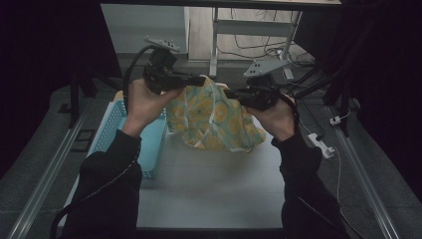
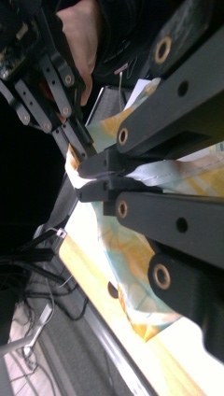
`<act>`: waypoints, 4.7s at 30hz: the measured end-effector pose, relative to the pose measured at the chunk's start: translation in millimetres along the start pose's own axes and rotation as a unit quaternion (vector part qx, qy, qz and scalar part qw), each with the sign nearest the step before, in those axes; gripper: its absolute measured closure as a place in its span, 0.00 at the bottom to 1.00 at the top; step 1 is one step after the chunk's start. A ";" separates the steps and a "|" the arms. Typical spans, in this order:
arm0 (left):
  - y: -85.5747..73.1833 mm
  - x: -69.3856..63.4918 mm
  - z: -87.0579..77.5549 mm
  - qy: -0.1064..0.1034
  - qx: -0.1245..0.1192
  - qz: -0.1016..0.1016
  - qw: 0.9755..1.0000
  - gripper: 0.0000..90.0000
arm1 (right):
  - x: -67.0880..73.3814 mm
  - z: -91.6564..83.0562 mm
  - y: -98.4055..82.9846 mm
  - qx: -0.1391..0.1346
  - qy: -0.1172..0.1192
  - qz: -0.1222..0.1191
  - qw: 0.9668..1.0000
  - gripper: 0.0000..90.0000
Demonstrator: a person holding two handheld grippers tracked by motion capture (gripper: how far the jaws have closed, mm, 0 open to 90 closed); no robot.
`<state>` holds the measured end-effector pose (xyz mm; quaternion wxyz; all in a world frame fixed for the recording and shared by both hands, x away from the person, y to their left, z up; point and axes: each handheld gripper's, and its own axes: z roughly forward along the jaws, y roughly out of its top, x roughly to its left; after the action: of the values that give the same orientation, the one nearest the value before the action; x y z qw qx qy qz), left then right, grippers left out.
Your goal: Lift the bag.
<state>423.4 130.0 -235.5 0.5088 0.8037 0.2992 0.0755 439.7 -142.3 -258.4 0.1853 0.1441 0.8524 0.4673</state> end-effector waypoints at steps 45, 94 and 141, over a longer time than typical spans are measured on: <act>-21.8 40.9 46.5 0.074 0.037 -0.002 0.997 0.71 | -16.8 59.5 -3.9 0.014 -0.003 0.048 0.999 0.91; -222.4 9.9 -6.7 0.049 0.012 -0.040 0.998 0.00 | 33.8 21.0 -145.4 0.014 0.004 0.126 0.992 0.10; -369.5 -35.5 -59.3 0.164 0.070 -0.129 0.975 0.00 | 86.5 -51.2 -286.7 0.105 -0.102 0.172 0.974 0.00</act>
<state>220.2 268.0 -520.0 0.4007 0.7684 0.4846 0.1186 318.9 -293.8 -492.4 0.1719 0.3539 0.8358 0.3830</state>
